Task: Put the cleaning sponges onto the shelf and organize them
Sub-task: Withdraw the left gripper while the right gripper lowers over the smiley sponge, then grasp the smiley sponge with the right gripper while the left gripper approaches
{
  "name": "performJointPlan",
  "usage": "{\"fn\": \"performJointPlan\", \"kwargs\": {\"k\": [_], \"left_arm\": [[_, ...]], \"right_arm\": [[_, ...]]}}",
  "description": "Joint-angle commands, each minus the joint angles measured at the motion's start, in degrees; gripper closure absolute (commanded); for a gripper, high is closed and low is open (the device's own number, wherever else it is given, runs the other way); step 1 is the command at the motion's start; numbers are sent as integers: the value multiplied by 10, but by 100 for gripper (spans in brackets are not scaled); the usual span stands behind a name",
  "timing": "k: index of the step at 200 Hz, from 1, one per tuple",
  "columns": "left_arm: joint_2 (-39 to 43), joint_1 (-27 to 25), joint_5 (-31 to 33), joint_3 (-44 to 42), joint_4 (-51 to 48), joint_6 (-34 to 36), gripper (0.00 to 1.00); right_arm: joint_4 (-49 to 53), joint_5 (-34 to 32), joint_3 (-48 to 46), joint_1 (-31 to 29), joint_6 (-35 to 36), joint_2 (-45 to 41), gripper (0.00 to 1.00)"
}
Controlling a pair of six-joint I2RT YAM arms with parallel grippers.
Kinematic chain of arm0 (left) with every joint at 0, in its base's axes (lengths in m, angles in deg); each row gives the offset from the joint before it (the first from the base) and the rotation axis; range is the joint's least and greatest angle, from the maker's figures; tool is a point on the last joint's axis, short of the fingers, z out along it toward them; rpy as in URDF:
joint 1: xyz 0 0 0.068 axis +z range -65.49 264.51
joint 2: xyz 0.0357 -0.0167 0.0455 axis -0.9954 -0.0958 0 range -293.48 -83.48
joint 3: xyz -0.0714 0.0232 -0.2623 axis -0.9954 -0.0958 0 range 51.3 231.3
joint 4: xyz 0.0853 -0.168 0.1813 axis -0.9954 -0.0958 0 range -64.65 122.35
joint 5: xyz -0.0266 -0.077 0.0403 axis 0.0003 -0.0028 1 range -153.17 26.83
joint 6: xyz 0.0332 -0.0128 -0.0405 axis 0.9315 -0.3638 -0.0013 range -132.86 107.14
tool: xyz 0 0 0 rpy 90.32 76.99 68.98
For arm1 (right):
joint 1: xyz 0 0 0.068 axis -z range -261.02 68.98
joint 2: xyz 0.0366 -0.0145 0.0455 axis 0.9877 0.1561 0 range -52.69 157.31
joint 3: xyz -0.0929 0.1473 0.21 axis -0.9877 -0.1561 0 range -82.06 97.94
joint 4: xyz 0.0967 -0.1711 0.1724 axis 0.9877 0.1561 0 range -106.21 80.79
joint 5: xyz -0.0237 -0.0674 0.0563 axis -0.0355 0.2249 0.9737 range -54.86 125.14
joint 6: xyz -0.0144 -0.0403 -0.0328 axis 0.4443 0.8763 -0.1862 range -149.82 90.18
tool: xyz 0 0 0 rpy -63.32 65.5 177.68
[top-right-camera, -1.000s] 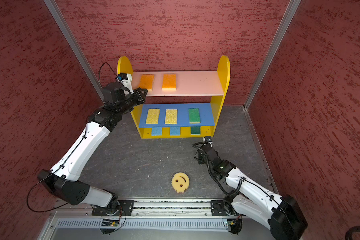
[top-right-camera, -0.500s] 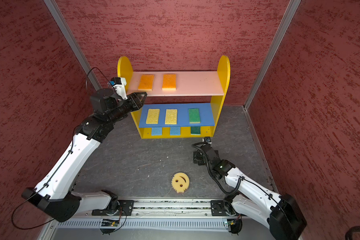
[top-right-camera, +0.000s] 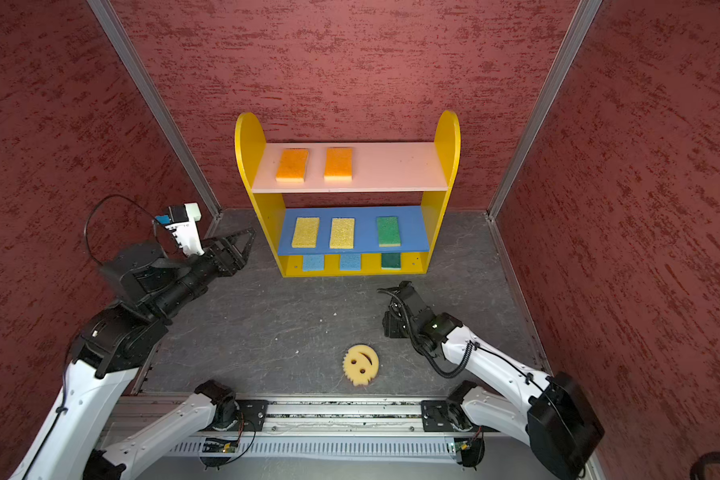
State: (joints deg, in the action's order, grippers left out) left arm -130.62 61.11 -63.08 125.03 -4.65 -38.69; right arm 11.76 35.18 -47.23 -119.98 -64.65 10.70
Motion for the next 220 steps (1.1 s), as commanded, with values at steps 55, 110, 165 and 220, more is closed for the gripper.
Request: {"fn": "performJointPlan", "kwargs": {"k": [55,110,165,220], "left_arm": [[40,9,-65,-134,-71,-11,18],[52,18,-91,-174,-75,-18,16],[69,34,-103,-204,-81,-20,15],[78,52,-113,-226,-84,-18,14]], "right_arm": [[7,19,11,-134,-118,73,32],[-24,22,28,-175,-135,140,32],[-23,7,38,-175,-140,125,33],[28,22,59,-187,-125,118,32]]}}
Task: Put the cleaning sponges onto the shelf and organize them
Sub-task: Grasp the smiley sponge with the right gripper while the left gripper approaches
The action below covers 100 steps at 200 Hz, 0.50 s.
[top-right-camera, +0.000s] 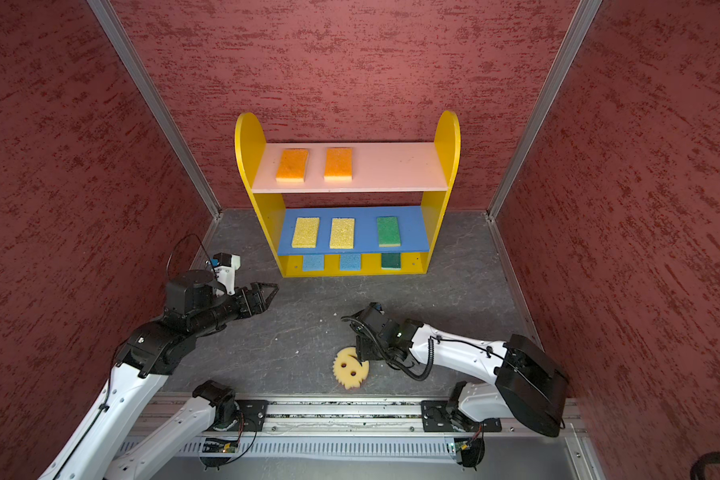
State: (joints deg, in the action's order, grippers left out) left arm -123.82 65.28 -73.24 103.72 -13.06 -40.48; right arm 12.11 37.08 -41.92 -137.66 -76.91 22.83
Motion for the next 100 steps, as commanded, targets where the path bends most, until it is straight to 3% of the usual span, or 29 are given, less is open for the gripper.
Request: {"fn": "performJointPlan", "kwargs": {"k": [1,52,100], "left_arm": [[10,10,-12,-13,1,0,14],[2,32,-41,-27,8,0,14],[3,40,-62,-36,6,2,14]], "right_arm": [[24,3,6,-10,-3,-2,32],[-54,22,-15,-12,-14,103,39],[-74,14,30,-12,13,154,63]]}}
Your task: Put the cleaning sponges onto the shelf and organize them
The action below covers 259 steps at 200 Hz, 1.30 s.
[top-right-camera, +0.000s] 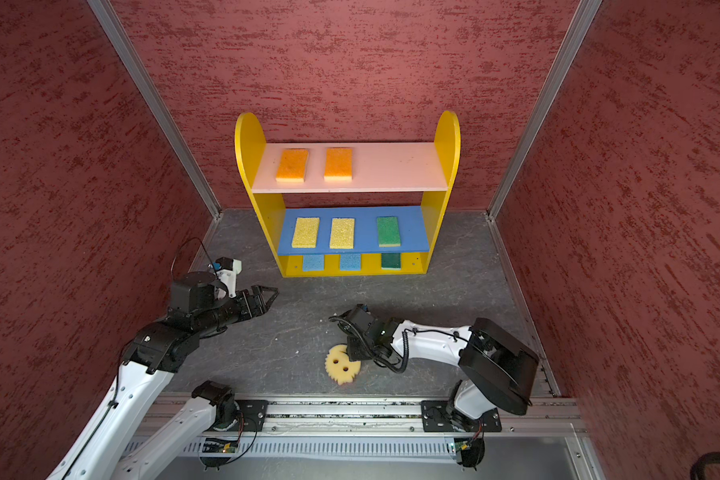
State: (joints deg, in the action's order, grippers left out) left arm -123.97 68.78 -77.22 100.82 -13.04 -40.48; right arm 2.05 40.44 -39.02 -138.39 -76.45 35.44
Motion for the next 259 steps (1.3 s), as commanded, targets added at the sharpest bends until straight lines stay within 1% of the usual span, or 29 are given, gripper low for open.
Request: {"fn": "performJointPlan", "kwargs": {"k": [1,24,39,47,62,70,82,103,138,146,165,178,207,243,259], "left_arm": [[4,5,-22,-7,6,2,14],[4,5,-40,-16,7,6,14],[5,5,-64,-24,14,7,15],[6,4,-79,-30,20,7,15],[8,2,-104,-43,34,2,16],[10,-2,-107,-49,38,0,16],[11,-11,-105,-54,41,0,17],[18,-38,-79,-63,50,-10,18],[3,-125,-23,-70,80,-27,11],[-9,-151,-8,-70,88,-31,11],[-43,-216,51,-65,98,-36,11],[-67,-248,71,-60,110,-38,12],[-122,-297,77,-54,156,-51,11],[-179,-328,56,-53,220,-76,9],[-202,-345,57,-47,241,-83,9]], "right_arm": [[26,-21,2,-5,9,28,63],[34,-48,22,-4,15,15,81],[39,-65,29,-3,17,-2,93],[40,-74,30,-3,17,-14,96],[44,-87,28,0,15,-40,99],[47,-94,25,3,13,-46,100],[52,-102,21,8,8,-81,100],[44,-89,7,25,2,-124,100],[20,-64,-6,52,-15,-188,100],[13,-54,-7,59,-17,-200,100],[10,-41,-10,71,-22,-226,100],[16,-40,-12,78,-22,-243,100],[20,-34,-29,94,-27,-272,100],[-10,-5,-67,110,-42,-295,100],[-20,5,-77,112,-44,-294,100]]}}
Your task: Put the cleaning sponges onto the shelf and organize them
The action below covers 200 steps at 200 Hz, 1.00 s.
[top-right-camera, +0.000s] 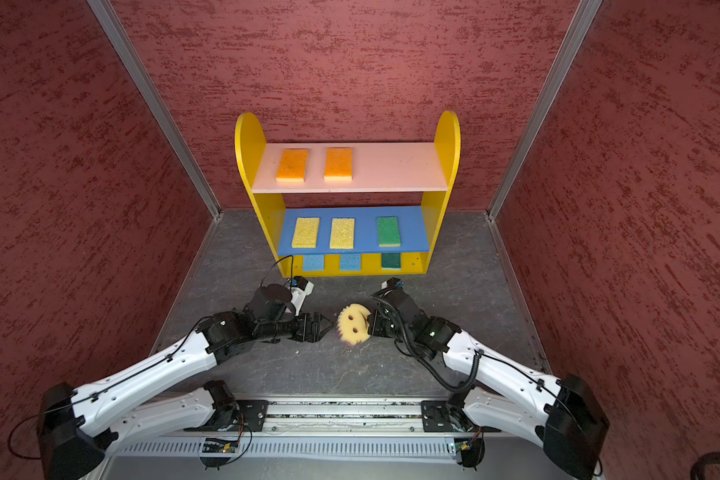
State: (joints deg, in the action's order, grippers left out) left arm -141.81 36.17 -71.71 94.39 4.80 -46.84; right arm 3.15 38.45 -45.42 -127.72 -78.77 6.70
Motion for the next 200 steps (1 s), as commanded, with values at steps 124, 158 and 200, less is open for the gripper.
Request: {"fn": "performJointPlan", "kwargs": {"k": [124,158,200], "left_arm": [[-183,-75,-12,96,115,-21,56],[-199,-74,-8,132,95,-15,75],[-192,-58,-26,149,91,-9,79]], "right_arm": [[-91,100,-37,27,-33,-32,98],[-98,97,-52,31,-34,-37,76],[-94,91,-57,43,-17,-84,34]]}}
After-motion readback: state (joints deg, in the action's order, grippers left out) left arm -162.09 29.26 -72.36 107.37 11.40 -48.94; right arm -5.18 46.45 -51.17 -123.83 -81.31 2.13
